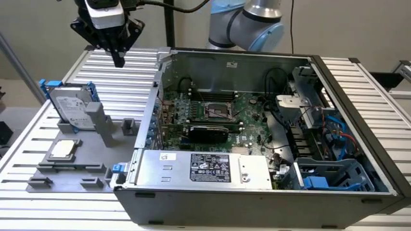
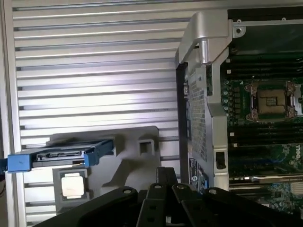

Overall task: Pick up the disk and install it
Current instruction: 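Reach for the disk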

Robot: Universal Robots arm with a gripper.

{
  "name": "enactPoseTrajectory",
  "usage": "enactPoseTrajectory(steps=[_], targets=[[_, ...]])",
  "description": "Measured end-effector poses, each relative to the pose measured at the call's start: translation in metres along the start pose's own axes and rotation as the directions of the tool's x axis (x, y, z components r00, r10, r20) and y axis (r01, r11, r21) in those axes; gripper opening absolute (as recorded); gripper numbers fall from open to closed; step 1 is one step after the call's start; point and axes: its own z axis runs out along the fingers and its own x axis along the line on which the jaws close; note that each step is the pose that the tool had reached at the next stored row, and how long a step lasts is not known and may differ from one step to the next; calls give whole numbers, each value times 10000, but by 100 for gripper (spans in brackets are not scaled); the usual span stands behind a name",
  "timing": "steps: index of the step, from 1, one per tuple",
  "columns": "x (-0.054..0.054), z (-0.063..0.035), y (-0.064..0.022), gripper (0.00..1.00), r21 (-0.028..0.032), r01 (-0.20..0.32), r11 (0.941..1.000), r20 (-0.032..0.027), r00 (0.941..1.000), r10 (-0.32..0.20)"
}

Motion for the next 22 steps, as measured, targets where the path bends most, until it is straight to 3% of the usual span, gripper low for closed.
enactPoseTrajectory(steps=[9,22], targets=[[412,22,18,0,9,-2,10000,-32,10000,2],[1004,72,-5,0,25,-8,10000,-170,9999,8]])
